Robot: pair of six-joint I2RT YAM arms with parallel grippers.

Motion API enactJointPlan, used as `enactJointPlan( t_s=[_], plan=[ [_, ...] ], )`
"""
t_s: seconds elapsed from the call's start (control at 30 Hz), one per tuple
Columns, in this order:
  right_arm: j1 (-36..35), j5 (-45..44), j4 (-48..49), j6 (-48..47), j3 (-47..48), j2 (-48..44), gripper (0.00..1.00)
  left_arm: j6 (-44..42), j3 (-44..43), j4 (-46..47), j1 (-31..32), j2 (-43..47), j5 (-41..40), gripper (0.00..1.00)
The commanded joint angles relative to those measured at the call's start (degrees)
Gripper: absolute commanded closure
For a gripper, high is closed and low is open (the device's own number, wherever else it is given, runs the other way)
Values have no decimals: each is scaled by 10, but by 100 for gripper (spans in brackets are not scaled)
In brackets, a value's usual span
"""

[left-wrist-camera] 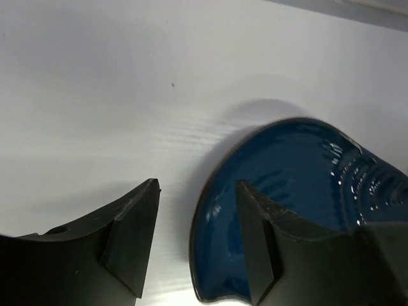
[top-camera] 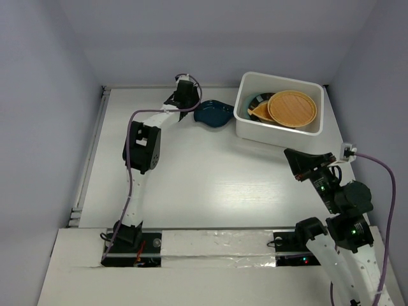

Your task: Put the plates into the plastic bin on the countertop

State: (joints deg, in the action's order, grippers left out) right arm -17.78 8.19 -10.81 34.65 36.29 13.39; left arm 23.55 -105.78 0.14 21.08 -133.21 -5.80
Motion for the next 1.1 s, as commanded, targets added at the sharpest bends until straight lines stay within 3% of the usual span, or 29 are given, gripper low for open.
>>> enactJointPlan(
  t_s=[0.0, 0.07, 0.23, 0.33, 0.5, 0.53, 0.57, 0.67, 1.07],
  plan=[
    [-6, 11, 44, -8, -6, 10, 85, -34, -59, -17, -9, -25, 31, 53],
    [-6, 15, 52, -7, -6, 16, 85, -43, -97, -36, -9, -52, 48, 53],
    [-6, 20, 67, -1, -11, 28, 85, -56, -89, -10, -9, -63, 85, 53],
    [-6, 20, 71, 1, -14, 32, 85, -56, -129, -48, -9, -90, 95, 54],
    [-6, 24, 80, 5, -13, 38, 85, -54, -114, -32, -9, -86, 101, 57],
    [-6, 24, 80, 4, -11, 41, 85, -55, -116, -35, -9, -86, 105, 59],
    [-6, 26, 80, 3, -10, 42, 85, -55, -117, -39, -9, -90, 108, 75],
    [-6, 29, 76, 2, -3, 41, 85, -46, -103, -57, -14, -83, 94, 99],
    [-6, 39, 63, 5, 1, 14, 85, 69, 283, 131, -48, 125, 96, 100]
  ],
)
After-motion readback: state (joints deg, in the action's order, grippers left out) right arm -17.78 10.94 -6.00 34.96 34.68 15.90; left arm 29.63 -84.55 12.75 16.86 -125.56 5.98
